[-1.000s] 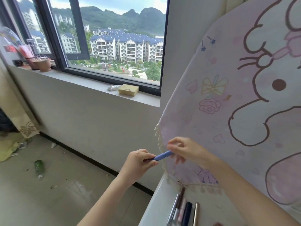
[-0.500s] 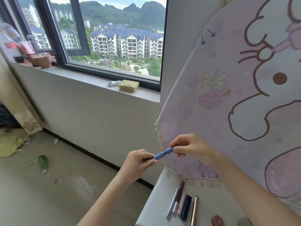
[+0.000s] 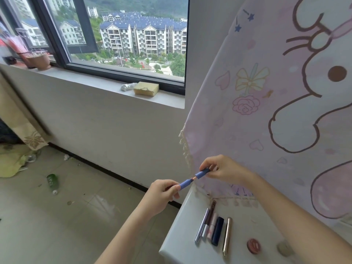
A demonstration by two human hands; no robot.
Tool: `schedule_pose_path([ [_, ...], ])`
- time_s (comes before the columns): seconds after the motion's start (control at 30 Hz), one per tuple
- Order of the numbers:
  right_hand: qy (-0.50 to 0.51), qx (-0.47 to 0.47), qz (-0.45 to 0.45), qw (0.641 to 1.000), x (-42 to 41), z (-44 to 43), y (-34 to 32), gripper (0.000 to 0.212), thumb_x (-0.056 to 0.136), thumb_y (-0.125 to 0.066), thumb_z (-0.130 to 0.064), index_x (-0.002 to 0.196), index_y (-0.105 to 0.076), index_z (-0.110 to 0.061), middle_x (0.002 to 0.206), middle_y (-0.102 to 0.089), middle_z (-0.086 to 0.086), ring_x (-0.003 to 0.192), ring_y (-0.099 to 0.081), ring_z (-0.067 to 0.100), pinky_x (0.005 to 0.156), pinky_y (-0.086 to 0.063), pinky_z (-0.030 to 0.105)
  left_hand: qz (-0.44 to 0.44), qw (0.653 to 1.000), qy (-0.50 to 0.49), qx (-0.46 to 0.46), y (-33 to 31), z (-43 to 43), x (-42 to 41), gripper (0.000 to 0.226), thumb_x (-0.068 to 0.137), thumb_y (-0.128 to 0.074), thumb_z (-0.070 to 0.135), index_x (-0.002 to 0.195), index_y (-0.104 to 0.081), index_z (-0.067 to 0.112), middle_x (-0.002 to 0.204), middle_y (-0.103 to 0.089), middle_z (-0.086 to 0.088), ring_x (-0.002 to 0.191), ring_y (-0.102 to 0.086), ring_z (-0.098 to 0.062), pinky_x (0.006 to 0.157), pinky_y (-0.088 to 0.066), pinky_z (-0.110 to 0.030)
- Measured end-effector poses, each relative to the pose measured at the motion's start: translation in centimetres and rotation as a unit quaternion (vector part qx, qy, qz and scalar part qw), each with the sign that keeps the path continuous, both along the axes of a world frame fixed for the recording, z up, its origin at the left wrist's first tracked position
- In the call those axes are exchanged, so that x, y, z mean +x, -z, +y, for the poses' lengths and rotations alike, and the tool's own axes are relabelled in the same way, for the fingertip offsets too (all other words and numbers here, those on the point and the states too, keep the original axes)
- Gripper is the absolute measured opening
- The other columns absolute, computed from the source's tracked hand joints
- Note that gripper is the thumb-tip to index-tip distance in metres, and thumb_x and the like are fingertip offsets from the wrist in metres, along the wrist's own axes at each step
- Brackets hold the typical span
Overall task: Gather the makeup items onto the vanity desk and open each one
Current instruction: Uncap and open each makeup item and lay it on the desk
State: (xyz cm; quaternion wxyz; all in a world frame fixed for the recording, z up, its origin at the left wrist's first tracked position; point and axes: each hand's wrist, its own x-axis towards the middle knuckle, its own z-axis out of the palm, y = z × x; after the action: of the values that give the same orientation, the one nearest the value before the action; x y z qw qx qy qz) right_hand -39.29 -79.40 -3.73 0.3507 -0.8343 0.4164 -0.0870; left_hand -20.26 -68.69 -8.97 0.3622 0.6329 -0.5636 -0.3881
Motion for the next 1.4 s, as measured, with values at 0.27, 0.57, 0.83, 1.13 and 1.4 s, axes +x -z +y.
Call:
schedule_pose_path([
  [0.27,-0.028,-0.067,0.163,0.984,0.7,-0.9,7.6,0.019,0.089,-0.048,-0.008,0.102,-0.058,-0.018,0.104,-0.063,0.008,0.085,-0.054,0.027,0.069,-0.039,0.03,-0.018,0.986,0.001,0.168,4.2,-0.3,-1.7,0.017,0.085,-0.051,0.021,0.072,-0.062,0.017,0.053,-0.063,0.01,0.05,-0.044,-0.007,0.047,-0.032,-0.016],
  [0.57,-0.142,-0.171,0.275,0.935,1.0,-1.9,16.5,0.027,0.083,-0.046,0.005,0.107,-0.052,-0.006,0.113,-0.054,0.015,0.099,-0.051,0.032,0.066,-0.028,0.031,-0.137,0.955,-0.044,0.257,12.1,-1.4,-4.8,0.018,0.081,-0.052,0.026,0.064,-0.05,0.019,0.063,-0.048,0.006,0.069,-0.046,-0.017,0.051,-0.032,-0.024],
  [0.83,-0.237,-0.227,0.33,0.885,2.3,-2.7,19.0,0.033,0.047,-0.074,0.006,0.074,-0.06,-0.005,0.077,-0.062,0.016,0.074,-0.061,0.033,0.05,-0.033,0.032,-0.281,0.931,-0.026,0.229,16.2,-1.7,-5.9,0.027,0.089,-0.045,0.03,0.098,-0.06,0.009,0.09,-0.039,0.0,0.092,-0.041,-0.021,0.071,-0.029,-0.028],
  [1.13,-0.214,-0.166,0.354,0.895,2.5,-2.8,20.5,0.035,0.081,-0.044,0.007,0.113,-0.046,-0.008,0.122,-0.046,0.016,0.115,-0.041,0.033,0.086,-0.037,0.038,-0.292,0.927,-0.03,0.235,17.3,-1.7,-6.4,0.015,0.087,-0.047,0.031,0.083,-0.047,0.016,0.089,-0.04,0.0,0.084,-0.034,-0.02,0.072,-0.026,-0.029],
  [1.4,-0.124,-0.131,0.315,0.932,1.6,-2.9,20.4,0.046,0.084,-0.044,0.003,0.126,-0.045,-0.016,0.128,-0.048,0.008,0.117,-0.042,0.025,0.092,-0.036,0.033,-0.328,0.928,-0.053,0.169,17.4,-0.8,-6.3,0.029,0.084,-0.055,0.04,0.1,-0.059,0.016,0.093,-0.052,0.002,0.083,-0.041,-0.016,0.072,-0.026,-0.026],
])
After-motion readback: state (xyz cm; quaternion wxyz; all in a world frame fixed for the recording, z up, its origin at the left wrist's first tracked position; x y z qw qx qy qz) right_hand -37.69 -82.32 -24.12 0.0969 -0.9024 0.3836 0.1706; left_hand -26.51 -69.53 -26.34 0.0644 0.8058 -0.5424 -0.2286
